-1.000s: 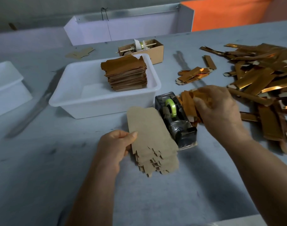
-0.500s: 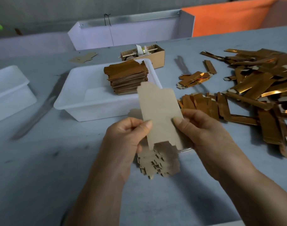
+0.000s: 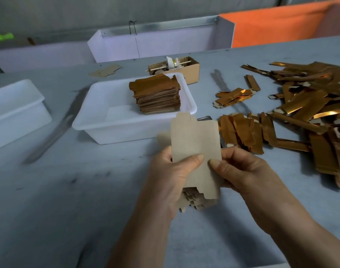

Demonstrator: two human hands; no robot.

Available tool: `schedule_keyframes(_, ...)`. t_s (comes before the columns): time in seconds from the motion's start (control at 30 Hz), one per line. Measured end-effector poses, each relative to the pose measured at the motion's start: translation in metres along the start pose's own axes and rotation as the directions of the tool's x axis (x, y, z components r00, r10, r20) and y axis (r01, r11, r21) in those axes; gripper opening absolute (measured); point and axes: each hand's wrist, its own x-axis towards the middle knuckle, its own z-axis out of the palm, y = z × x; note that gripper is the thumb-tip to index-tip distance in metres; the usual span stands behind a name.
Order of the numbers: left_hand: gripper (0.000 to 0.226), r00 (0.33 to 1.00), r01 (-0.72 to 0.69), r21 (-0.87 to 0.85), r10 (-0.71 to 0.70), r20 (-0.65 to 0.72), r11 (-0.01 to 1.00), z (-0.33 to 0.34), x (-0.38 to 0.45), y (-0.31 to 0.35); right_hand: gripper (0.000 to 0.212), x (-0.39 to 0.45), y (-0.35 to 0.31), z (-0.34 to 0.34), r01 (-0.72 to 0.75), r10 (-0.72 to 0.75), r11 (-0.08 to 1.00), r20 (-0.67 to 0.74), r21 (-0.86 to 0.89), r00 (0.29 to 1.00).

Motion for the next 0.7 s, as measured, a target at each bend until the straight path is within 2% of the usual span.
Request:
schedule_keyframes(0.13, 0.026, 1.0, -0.012, -0.014, 0.012, -0.025, 1.0, 0.005, -0.002, -0.002, 0.006, 0.0, 0.0, -0.001, 0.04, -0.041, 0.996, -0.014, -0.082, 0.999)
schedule_keyframes(0.27, 0.014, 1.0, -0.004, -0.03, 0.003, -0.025, 1.0, 0.005, -0.003, -0.004, 0.011, -0.004, 0.003, -0.002, 0.056, -0.06, 0.99, -0.03, -0.126, 0.998)
schedule_keyframes(0.37, 0.015, 1.0, -0.011, -0.014, 0.011, -0.018, 1.0, 0.007, -0.003, -0.006, 0.02, -0.007, 0.005, 0.001, 0.131, -0.192, 0.896, -0.103, -0.425, 0.976)
schedule_keyframes(0.47, 0.015, 0.999, -0.034, 0.01, 0.034, -0.021, 0.999, 0.009, -0.003, -0.006, 0.028, -0.013, 0.003, 0.01, 0.242, -0.363, 0.784, -0.106, -0.572, 0.926)
schedule_keyframes(0.57, 0.012, 0.997, -0.063, 0.063, 0.067, -0.049, 0.996, 0.011, -0.006, -0.007, 0.012, -0.018, 0.0, 0.014, 0.316, -0.403, 0.797, -0.066, -0.514, 0.913)
schedule_keyframes(0.63, 0.004, 0.994, -0.101, 0.106, 0.105, -0.037, 0.989, 0.012, -0.01, -0.007, 0.025, -0.019, -0.001, 0.016, 0.321, -0.36, 0.874, -0.043, -0.365, 0.932)
schedule_keyframes(0.7, 0.009, 0.986, -0.162, 0.168, 0.164, 0.003, 0.972, 0.012, -0.014, -0.006, 0.026, -0.019, -0.003, 0.017, 0.301, -0.325, 0.911, -0.044, -0.283, 0.945)
